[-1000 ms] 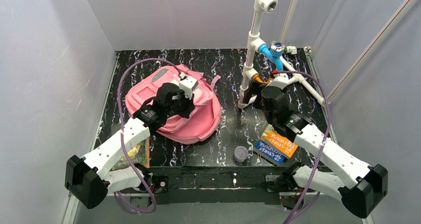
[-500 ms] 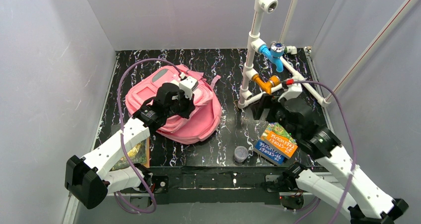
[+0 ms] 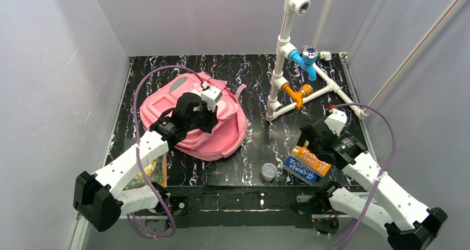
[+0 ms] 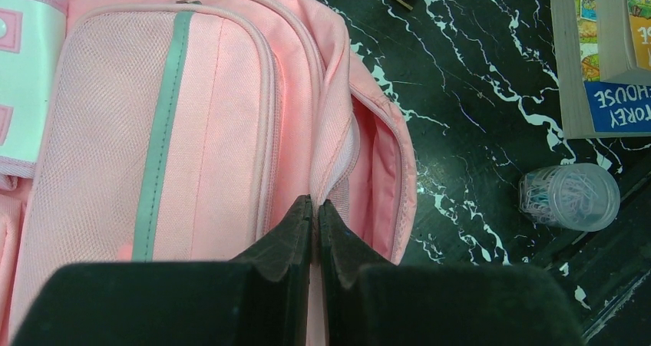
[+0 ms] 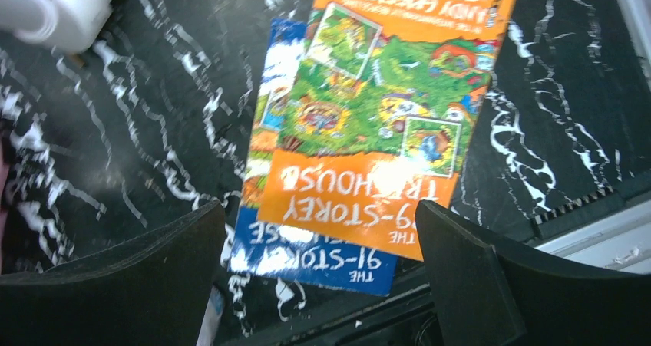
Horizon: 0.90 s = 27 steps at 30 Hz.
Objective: Pack the student bag
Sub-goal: Move the distractor to the center of the board, then pick up the book from the center of the board.
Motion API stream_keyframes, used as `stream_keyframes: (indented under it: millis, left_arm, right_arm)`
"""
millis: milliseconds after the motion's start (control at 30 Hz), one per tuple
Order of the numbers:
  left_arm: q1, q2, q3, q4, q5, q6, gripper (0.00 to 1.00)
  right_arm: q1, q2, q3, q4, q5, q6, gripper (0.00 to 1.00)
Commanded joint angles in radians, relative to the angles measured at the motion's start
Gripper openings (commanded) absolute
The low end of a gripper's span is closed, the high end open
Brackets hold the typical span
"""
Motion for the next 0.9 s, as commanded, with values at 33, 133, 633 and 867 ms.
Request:
stream_keyframes:
  millis: [33,133,633,867]
  left_arm:
    - [0.008,-0.012,0.018,0.000,0.004,0.000,0.00]
    - [0.008,-0.015,0.017,0.000,0.014,-0.002,0.00]
    - [0.008,-0.009,0.016,0.011,0.077,-0.025,0.00]
    - [0.008,0.021,0.019,0.016,0.101,-0.035,0.00]
  right_arm:
    - [-0.128,0.032,-0.025,0.076,0.115,0.062,1.00]
    - [-0.345,0.058,-0.106,0.215,-0.061,-0.044,1.00]
    - [-1.541,0.144,-0.550,1.019,-1.178,-0.205,1.00]
    - [-1.554,0.264,-0.618,1.443,-1.296,-0.241,1.00]
